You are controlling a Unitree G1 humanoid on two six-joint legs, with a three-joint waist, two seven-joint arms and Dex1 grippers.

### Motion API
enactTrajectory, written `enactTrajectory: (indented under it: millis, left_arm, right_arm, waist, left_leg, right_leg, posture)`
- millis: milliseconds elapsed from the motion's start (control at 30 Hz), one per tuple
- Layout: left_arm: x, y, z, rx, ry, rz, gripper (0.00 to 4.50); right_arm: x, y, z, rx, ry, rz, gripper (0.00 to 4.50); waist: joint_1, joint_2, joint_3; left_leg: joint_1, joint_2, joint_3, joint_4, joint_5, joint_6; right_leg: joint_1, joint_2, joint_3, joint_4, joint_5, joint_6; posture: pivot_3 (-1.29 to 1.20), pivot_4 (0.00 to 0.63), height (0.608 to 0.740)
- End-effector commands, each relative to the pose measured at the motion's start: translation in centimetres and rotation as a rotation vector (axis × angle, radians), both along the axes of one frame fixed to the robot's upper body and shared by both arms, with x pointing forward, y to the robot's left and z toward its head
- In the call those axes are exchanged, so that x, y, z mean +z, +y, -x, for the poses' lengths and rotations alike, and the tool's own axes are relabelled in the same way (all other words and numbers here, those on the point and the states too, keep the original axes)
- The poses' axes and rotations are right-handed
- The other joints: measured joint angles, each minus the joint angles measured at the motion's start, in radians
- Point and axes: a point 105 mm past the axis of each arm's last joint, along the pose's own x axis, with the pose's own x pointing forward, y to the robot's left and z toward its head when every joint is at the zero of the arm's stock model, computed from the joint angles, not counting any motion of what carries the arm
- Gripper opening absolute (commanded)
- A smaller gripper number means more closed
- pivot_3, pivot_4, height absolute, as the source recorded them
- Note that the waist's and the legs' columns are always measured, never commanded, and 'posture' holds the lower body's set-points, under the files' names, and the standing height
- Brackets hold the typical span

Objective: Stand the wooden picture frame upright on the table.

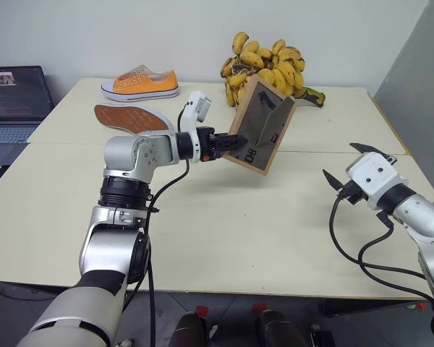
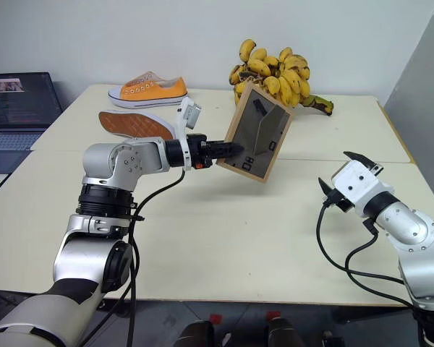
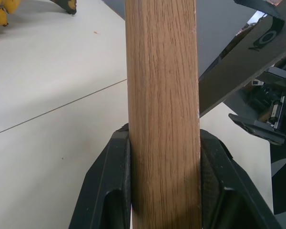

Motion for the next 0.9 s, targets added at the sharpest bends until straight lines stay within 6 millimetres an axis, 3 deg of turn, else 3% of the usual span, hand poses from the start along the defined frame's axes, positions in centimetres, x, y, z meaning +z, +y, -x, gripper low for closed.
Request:
enactTrajectory:
  millis: [33, 533, 900]
  left_arm:
    - [3.2, 0.1, 0.1, -0.004, -0.104, 0.034, 1.29]
    - [3.1, 0.8, 1.5, -0.017, -0.069, 0.019, 1.29]
    - [1.7, 1.0, 3.1, -0.04, 0.091, 0.044, 1.29]
  right_arm:
    - [2.0, -0.7, -0.1, -0.009, -0.087, 0.041, 4.0]
    - [2.0, 0.4, -2.4, 0.12, -0.35, 0.38, 4.0]
    - [0.2, 1.5, -2.8, 0.206, -0.587, 0.603, 4.0]
  waist:
    - [0.0, 0.0, 0.0]
    - [-0.002, 0.0, 0.0]
    - [-0.003, 0.0, 0.0]
  left_leg:
    - [0.0, 0.0, 0.0, 0.0, 0.0, 0.0]
    - [0.0, 0.0, 0.0, 0.001, 0.0, 0.0]
    - [0.0, 0.0, 0.0, 0.002, 0.0, 0.0]
  right_leg:
    - [0.0, 0.0, 0.0, 0.0, 0.0, 0.0]
    - [0.0, 0.0, 0.0, 0.0, 0.0, 0.0]
    - [0.0, 0.0, 0.0, 0.002, 0.0, 0.0]
  posture:
    - [0.0, 0.15, 0.74]
    - [0.0, 0.15, 0.74]
    - [0.0, 0.15, 0.74]
